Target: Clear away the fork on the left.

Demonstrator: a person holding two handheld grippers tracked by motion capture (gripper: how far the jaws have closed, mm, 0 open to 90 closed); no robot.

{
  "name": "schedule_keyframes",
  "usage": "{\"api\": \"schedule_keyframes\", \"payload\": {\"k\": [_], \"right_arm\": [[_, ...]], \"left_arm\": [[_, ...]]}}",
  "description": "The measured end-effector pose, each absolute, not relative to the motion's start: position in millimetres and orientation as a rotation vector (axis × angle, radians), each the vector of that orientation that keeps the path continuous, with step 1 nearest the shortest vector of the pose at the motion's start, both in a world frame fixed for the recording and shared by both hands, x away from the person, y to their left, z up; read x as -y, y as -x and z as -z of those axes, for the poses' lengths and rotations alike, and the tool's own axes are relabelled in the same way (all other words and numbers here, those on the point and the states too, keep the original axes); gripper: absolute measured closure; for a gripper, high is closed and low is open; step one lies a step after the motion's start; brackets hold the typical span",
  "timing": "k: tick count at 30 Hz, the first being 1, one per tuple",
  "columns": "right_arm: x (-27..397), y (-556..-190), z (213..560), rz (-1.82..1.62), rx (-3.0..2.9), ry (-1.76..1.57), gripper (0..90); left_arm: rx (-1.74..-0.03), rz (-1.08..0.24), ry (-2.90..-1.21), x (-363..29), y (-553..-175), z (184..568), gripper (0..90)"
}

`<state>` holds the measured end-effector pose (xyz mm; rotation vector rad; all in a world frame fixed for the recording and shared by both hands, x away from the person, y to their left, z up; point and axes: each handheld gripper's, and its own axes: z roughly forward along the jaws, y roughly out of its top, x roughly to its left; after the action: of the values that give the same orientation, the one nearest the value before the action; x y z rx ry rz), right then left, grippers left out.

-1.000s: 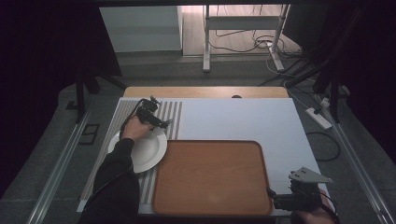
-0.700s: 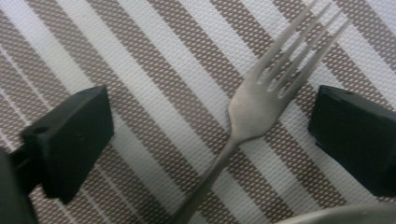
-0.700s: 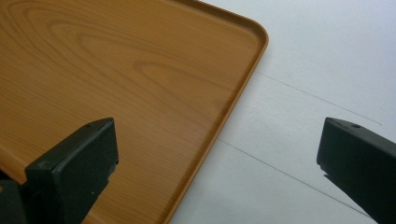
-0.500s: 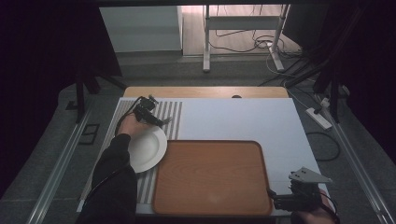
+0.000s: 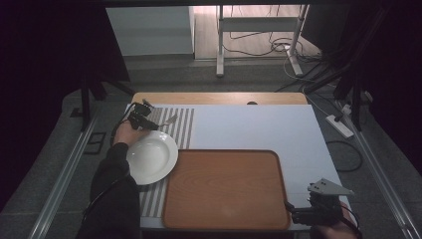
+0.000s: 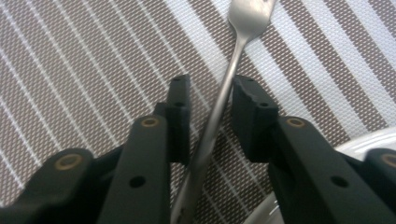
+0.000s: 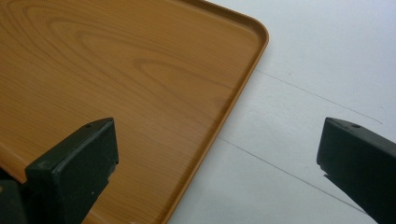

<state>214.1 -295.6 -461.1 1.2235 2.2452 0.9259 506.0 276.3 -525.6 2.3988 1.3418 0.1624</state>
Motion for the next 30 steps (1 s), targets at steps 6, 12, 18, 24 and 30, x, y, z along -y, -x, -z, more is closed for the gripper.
{"api": "schedule_keyframes", "payload": {"k": [6,12,18,24,30], "right_arm": [[295.3,-214.1,461.1,-0.924,-2.246,-1.222,0.0],[295.2,-214.5,461.1,-0.927,-2.246,-1.223,0.0],[295.4,-214.3,461.0,-0.927,-2.244,-1.224,0.0],[296.3,-214.2,460.9,-0.937,-2.236,-1.228,0.0],[298.5,-214.0,460.1,-0.959,-2.220,-1.247,0.0]], "left_arm": [[-1.334,-0.101,-2.394,-280.4,-505.5,524.7,84.6],[-1.330,-0.097,-2.377,-277.3,-507.1,524.6,85.0],[-1.284,-0.111,-2.383,-262.1,-511.3,517.6,85.0],[-1.209,-0.096,-2.380,-239.0,-515.3,508.0,85.0],[-1.177,-0.066,-2.375,-221.0,-516.4,505.2,84.9]]}}
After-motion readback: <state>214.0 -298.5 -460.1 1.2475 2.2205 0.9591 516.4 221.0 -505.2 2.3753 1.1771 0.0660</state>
